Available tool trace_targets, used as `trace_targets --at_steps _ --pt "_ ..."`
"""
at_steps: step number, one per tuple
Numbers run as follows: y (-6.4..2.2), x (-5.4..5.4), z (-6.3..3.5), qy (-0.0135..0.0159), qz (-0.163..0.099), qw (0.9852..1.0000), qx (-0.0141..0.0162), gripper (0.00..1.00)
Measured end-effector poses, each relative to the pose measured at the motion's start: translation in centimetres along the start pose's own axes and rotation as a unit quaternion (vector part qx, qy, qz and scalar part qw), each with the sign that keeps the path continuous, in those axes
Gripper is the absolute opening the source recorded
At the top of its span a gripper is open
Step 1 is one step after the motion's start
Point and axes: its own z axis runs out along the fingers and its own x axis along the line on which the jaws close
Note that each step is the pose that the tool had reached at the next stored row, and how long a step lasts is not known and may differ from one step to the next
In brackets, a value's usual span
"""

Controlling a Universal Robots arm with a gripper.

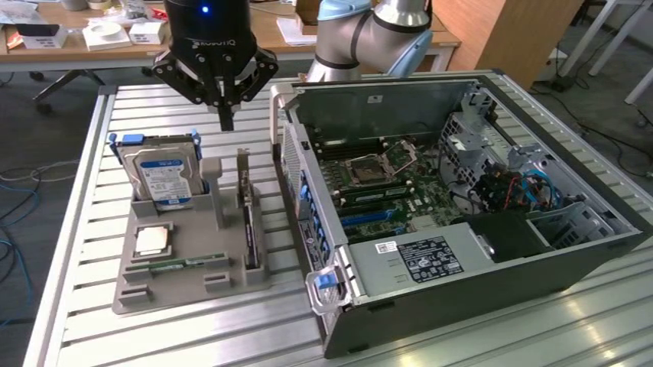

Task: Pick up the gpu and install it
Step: 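Reach for the gpu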

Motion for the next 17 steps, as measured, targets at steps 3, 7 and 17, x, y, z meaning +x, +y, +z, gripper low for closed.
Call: trace_targets --at_steps 3,7,17 --pt "0.0 -0.09 0.0 0.0 0.0 1.0 0.0 0.1" --pt "0.02 -0.22 0.01 0.0 0.0 1.0 0.0 0.1" --pt "-0.47 -0.27 -0.01 0.0 0.0 1.0 0.0 0.1"
